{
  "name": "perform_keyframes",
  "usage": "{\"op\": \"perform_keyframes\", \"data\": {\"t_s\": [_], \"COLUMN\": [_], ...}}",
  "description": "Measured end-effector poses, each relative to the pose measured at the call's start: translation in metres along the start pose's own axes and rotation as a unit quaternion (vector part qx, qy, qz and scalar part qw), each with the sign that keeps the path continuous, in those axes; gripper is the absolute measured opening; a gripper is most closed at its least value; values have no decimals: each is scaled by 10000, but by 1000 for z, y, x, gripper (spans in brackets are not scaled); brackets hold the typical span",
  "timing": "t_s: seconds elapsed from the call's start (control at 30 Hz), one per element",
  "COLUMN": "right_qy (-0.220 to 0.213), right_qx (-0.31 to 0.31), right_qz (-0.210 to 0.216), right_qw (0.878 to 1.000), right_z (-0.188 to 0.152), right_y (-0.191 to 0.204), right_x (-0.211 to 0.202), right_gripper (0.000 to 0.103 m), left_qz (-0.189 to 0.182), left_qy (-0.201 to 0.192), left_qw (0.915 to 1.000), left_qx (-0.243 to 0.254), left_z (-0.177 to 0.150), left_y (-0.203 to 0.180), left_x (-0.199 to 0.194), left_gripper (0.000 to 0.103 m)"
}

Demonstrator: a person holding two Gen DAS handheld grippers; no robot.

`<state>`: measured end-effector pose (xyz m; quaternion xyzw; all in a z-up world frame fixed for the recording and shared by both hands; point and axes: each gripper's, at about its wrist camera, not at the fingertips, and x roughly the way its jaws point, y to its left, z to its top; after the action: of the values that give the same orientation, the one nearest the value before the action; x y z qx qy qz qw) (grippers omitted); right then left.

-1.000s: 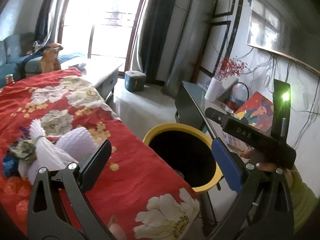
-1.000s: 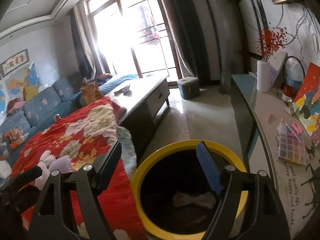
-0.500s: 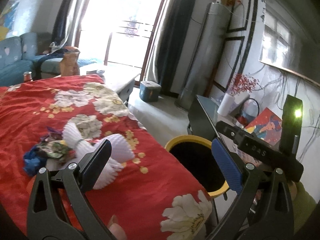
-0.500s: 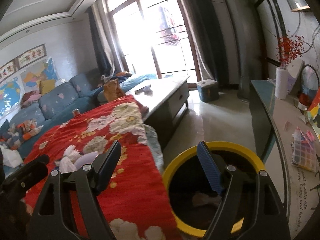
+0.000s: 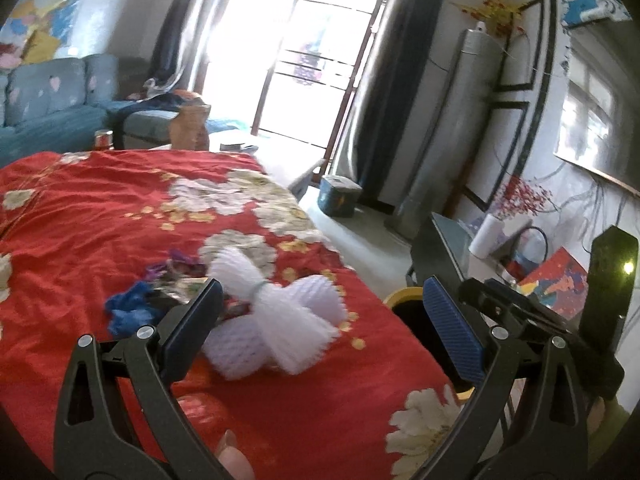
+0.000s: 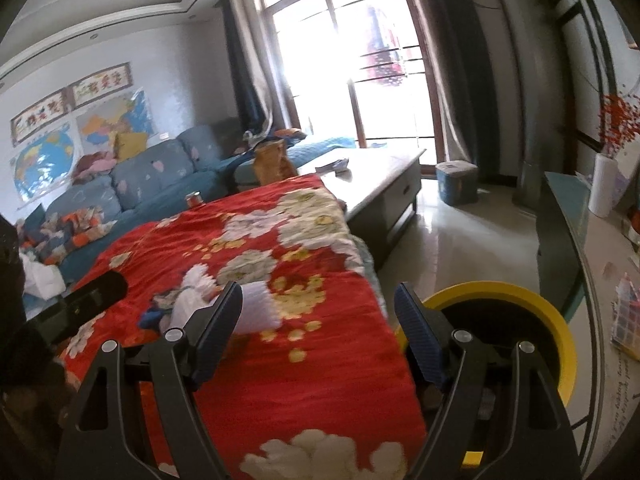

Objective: Collect trash
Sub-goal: 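Move both open tools back over the trash on the bedspread, then grasp the red plastic bag with the left tool while the right tool grasps a white foam sleeve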

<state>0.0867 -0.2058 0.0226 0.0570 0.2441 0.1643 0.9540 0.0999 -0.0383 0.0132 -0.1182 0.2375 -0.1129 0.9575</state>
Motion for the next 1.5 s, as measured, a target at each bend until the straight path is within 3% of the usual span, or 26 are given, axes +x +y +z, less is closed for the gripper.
{"op": "perform_keyframes", "data": {"t_s": [0.37,0.7,0.87,1.13,1.3,1.4,1.47,1.5], "right_qy": [232,443,602,841,973,1049,1092,1115], "right_qx": [-408,-790,-900,-986,-979,-960,-956,-950], "right_qz": [447,666,625,537,562,648,703,746], "right_qw": [9979,9937,9922,9901,9888,9877,9869,9864], "right_z": [-7,-12,-19,-27,-31,-33,-34,-35], "right_y": [49,86,93,94,92,91,91,90], "right_x": [15,38,54,76,86,90,90,89], "right_gripper": [76,76,76,75,65,47,28,25], "left_qz": [531,841,792,370,94,-30,-29,-23], "left_qy": [-125,192,472,902,1205,1392,1468,1499], "left_qw": [9981,9950,9945,9933,9900,9875,9867,9864], "left_qx": [-295,-496,-491,-622,-730,-735,-692,-669], "left_z": [10,0,-16,-42,-57,-67,-72,-74], "left_y": [53,101,111,101,89,79,75,73], "left_x": [-22,-35,-40,-27,-14,-5,-2,1], "left_gripper": [92,92,92,89,84,79,71,69]}}
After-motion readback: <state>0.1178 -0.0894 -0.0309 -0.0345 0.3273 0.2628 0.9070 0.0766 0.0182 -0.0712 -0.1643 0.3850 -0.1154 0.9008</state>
